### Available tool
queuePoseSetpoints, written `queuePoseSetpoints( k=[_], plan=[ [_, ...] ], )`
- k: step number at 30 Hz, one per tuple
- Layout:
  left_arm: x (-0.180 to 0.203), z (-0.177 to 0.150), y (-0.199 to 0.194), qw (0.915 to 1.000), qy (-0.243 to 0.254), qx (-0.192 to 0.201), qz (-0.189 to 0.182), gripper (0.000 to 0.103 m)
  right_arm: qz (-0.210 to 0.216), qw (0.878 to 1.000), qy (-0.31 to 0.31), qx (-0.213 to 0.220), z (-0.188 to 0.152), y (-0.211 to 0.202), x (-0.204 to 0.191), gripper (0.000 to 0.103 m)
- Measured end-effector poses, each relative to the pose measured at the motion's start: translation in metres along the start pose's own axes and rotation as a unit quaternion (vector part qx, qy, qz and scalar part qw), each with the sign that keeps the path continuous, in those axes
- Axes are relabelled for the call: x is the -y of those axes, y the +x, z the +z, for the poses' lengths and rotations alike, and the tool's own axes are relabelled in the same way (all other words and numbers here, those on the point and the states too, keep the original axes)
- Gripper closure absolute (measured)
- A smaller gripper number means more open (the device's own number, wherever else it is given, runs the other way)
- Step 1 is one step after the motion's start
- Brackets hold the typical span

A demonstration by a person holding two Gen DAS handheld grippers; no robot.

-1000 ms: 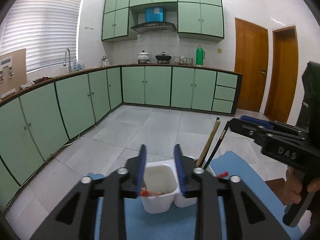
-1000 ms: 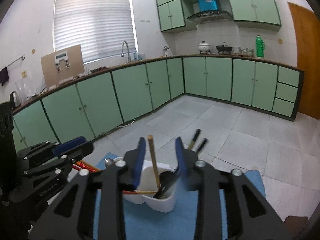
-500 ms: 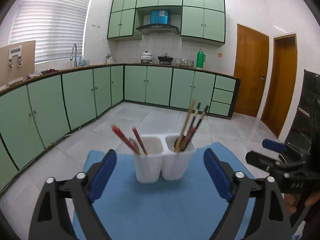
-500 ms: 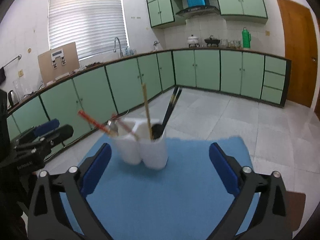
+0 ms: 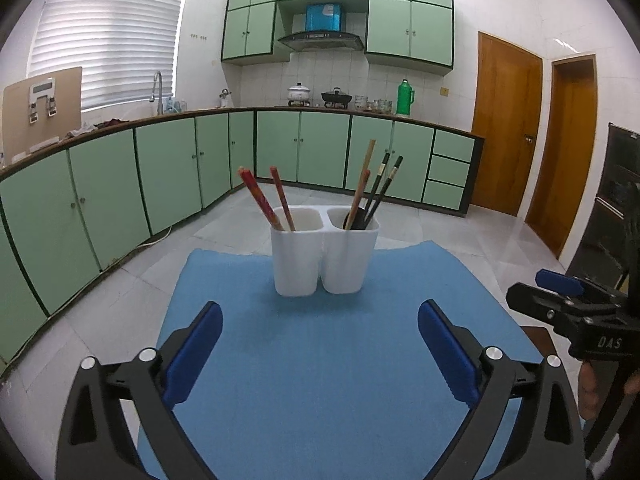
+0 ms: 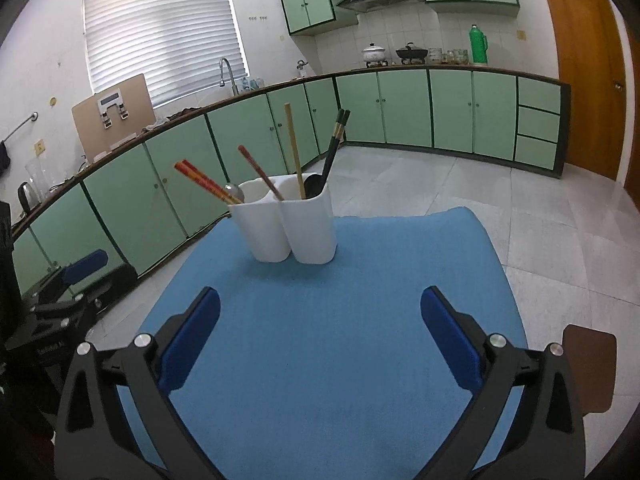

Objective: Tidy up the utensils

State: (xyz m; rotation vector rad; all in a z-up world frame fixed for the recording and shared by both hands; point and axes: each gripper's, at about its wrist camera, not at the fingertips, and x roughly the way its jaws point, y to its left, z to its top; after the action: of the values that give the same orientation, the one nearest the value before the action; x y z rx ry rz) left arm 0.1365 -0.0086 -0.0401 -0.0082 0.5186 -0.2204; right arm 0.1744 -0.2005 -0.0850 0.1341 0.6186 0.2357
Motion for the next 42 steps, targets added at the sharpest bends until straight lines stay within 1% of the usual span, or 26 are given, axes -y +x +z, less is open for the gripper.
queuePoseSetpoints(
  k=[4,7,12,21,30,42],
  plan=[
    [0.003,0.001,-0.018,0.9999,0.001,0.009,0.004,0.007,0.007,1.000,-0.012,0.009,-0.001,-0.015,-0.009,0.005],
    [0.007,0.007,-0.032,0.9996,0.004,0.026,0.005,0.007,0.012,1.000,-0.016,0.021,0.001,-0.027,-0.016,0.005],
    [0.013,0.016,-0.058,0.9986,0.005,0.052,0.010,0.007,0.017,0.998,-0.027,0.048,0.010,-0.054,-0.027,0.005],
    [0.022,0.023,-0.089,0.9965,0.012,0.082,0.012,0.007,0.021,0.994,-0.048,0.093,0.021,-0.097,-0.042,0.005],
    [0.025,0.026,-0.114,0.9932,0.017,0.114,0.021,0.007,0.022,0.991,-0.057,0.119,0.021,-0.118,-0.049,0.005],
    [0.029,0.026,-0.129,0.9904,0.021,0.135,0.018,0.007,0.018,0.987,-0.068,0.142,0.019,-0.136,-0.055,0.005]
  ],
)
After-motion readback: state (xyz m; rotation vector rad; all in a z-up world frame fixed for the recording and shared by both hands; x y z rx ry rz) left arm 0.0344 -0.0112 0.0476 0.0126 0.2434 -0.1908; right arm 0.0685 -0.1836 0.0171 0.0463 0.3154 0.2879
